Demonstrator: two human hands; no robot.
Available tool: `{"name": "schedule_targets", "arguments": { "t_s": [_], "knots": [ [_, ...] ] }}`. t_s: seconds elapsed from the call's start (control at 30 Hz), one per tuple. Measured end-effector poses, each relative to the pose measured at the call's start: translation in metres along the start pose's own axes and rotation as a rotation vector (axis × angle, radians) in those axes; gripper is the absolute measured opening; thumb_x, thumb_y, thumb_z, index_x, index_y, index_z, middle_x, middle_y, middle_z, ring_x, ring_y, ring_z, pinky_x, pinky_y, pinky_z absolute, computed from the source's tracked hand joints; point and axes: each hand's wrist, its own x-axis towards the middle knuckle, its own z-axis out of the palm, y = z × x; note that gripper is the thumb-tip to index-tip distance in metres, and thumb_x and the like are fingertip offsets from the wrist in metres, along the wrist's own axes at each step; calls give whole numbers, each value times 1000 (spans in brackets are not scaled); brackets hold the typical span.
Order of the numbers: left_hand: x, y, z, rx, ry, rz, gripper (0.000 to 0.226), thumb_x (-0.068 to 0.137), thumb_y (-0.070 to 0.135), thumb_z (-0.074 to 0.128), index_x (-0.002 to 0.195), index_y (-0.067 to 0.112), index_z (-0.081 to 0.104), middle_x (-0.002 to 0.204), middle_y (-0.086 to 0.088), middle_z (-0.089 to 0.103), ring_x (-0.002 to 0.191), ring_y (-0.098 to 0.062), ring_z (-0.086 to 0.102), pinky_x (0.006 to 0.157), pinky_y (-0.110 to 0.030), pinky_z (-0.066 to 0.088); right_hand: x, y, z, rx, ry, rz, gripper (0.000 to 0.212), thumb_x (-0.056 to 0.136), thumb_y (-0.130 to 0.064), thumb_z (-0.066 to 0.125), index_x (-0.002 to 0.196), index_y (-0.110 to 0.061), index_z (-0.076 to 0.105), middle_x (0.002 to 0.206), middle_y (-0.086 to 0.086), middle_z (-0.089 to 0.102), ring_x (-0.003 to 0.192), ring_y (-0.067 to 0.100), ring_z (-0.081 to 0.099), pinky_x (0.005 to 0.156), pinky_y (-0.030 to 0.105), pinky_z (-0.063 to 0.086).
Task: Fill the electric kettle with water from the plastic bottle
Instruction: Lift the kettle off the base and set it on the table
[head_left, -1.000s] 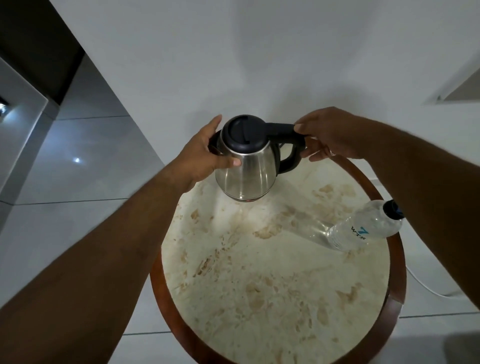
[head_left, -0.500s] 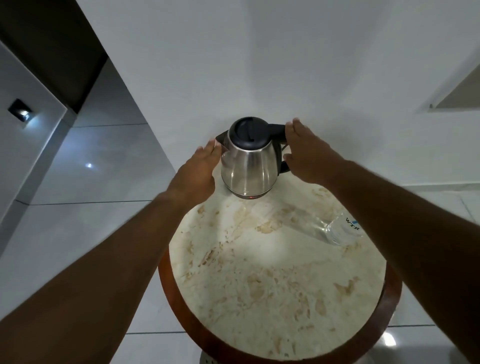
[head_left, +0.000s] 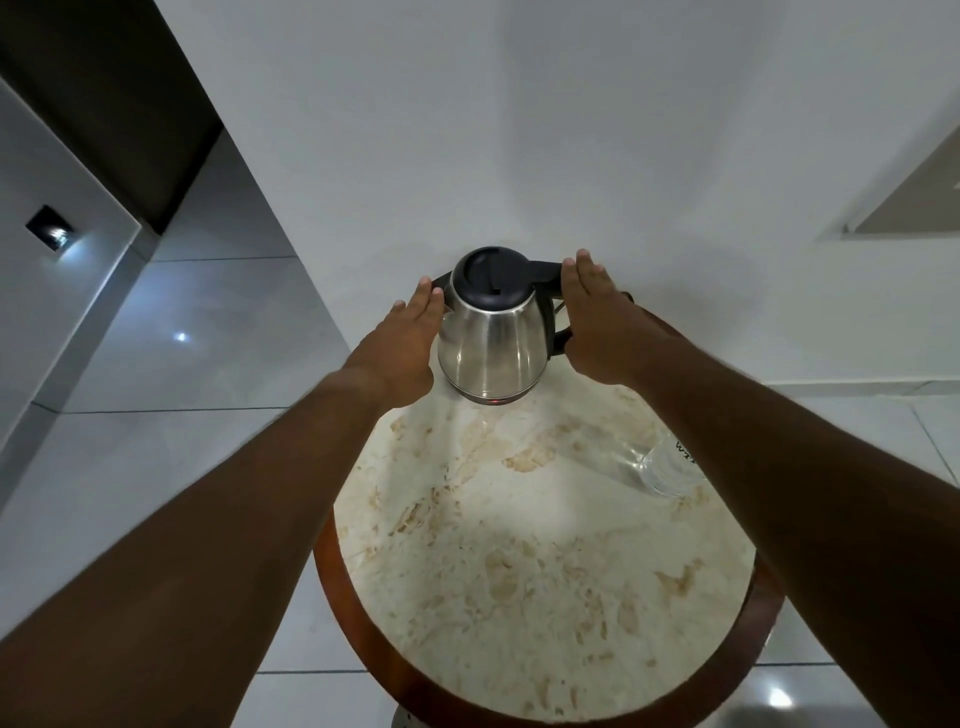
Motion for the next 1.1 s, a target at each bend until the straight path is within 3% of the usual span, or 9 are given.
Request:
{"name": "schedule_targets", "arguments": {
  "t_s": [0.17,0.27,0.43,0.73,1.1],
  "knots": [
    [-1,2,-1,-27,-21,-2,96,84,-8,53,156,23,-2,163,8,-14,151,-26,1,115,-42,26,0,-1,-1,6,-10,11,80,86,0,48,146,0,-5,156,22,-8,144,33,-7,108,31,-2],
    [-3,1,0,-49,-35,-1,98,82,-4,56,156,24,-3,163,9,-16,151,-26,4,116,-42,28,-1,-1,0,-6,-8,-7,81,86,1,49,145,1,-7,156,23,-9,143,33,-8,103,29,-5],
    [-4,0,-2,-53,-56,10,101,82,3,60,156,24,-5,162,10,-18,151,-25,5,115,-44,31,-2,-2,0,25,-35,42,85,85,3,49,147,-3,-9,156,19,-14,143,33,-9,113,37,2],
    [-3,-3,-1,-55,-70,23,104,79,2,60,155,24,-7,161,12,-21,151,-26,7,112,-46,36,-2,-6,4,52,-11,40,84,83,6,47,146,-1,-9,156,20,-14,143,35,-11,107,33,-4],
    [-3,-6,0,-30,-60,24,105,80,3,61,155,26,-9,161,14,-21,151,-24,-4,113,-49,32,-1,-5,-2,25,-83,51,92,83,-3,55,146,-2,-12,155,19,-18,143,35,-12,114,41,4]
  ]
}}
